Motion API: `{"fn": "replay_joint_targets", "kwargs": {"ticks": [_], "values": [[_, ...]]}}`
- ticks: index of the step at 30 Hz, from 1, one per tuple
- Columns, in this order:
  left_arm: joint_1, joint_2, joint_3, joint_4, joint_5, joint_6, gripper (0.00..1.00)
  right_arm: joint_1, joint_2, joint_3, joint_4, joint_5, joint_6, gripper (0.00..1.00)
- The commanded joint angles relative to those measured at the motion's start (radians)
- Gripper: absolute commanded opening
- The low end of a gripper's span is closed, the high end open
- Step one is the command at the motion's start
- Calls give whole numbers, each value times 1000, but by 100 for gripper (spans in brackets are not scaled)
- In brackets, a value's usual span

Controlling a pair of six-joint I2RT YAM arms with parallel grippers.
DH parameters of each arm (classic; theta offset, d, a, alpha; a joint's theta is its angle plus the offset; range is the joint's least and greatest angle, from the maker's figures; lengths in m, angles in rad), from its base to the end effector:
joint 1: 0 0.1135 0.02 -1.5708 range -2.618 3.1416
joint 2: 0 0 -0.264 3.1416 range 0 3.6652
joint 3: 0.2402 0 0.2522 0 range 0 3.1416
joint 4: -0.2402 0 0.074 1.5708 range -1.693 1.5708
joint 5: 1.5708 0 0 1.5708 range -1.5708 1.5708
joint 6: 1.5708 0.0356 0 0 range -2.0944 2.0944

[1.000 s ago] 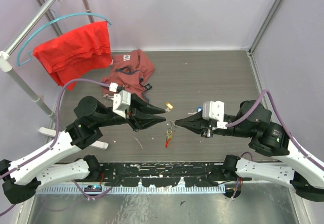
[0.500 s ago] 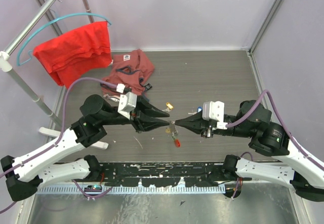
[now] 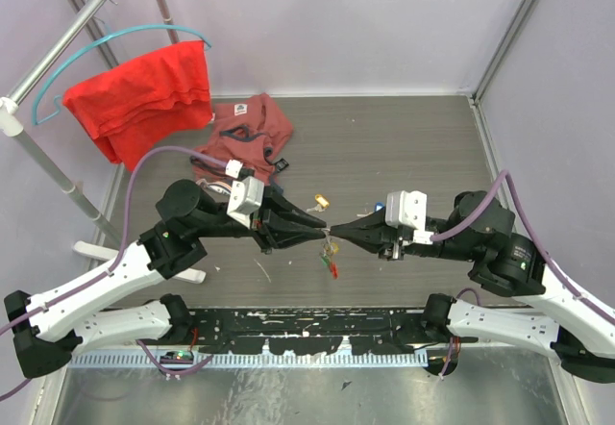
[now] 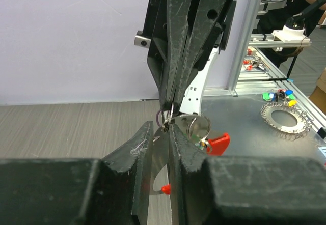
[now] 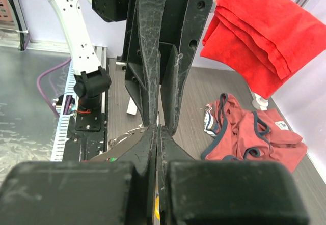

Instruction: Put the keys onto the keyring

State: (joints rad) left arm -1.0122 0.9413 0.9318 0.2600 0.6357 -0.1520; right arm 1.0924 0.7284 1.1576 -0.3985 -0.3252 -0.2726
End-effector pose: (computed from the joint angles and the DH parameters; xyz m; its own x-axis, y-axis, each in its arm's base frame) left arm 0.0931 -0.1889 0.4100 -0.0196 -0.1985 -0.9799 0.9957 -0.0924 -0.0012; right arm 0.0490 0.1193 0.4490 0.2797 -0.0149 -0.9600 -0.9479 0.1544 -0.2785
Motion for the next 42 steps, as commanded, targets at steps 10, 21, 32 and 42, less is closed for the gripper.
{"fn": "replay_joint_targets", "kwargs": {"ticks": [10, 21, 32, 42], "values": [[-9, -15, 4, 112, 1, -31, 19, 6, -24, -44, 174, 3, 38, 1], [-9, -24, -4, 104, -17, -33, 28, 6, -68, -68, 216, 3, 56, 1], [-9, -13, -1, 107, -19, -54, 24, 6, -77, -73, 226, 4, 65, 1], [-11, 1, 3, 146, -13, -80, 24, 6, -70, -78, 235, 4, 65, 1]]}}
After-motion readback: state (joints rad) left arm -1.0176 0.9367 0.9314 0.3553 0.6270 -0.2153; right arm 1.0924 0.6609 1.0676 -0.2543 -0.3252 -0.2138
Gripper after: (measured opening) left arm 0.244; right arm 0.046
